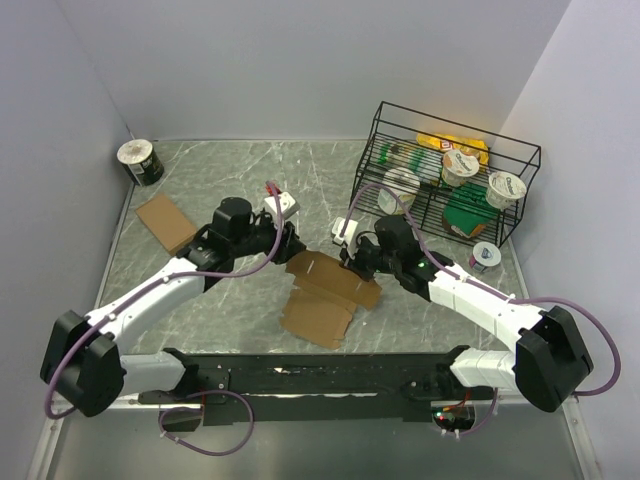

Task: Fold the paper box

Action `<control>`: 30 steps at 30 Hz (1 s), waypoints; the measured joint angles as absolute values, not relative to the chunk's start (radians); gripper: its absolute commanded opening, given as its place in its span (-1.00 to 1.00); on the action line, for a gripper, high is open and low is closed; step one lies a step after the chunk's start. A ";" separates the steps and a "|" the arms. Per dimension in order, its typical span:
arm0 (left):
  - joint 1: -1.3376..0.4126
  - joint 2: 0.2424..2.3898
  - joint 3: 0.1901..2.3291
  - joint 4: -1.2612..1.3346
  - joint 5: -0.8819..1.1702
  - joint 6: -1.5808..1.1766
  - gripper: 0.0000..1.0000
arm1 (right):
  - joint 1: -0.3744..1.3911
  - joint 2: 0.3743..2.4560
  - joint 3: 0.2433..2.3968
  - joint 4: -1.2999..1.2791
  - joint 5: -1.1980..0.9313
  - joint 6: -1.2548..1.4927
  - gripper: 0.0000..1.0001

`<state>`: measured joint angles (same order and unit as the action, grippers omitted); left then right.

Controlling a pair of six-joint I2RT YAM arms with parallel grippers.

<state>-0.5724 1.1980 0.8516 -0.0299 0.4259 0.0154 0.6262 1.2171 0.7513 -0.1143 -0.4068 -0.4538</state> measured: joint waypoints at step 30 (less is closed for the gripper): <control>-0.639 1.371 0.897 -0.062 0.446 -0.089 -0.47 | 0.629 1.241 0.754 -0.120 -0.397 -0.435 -0.91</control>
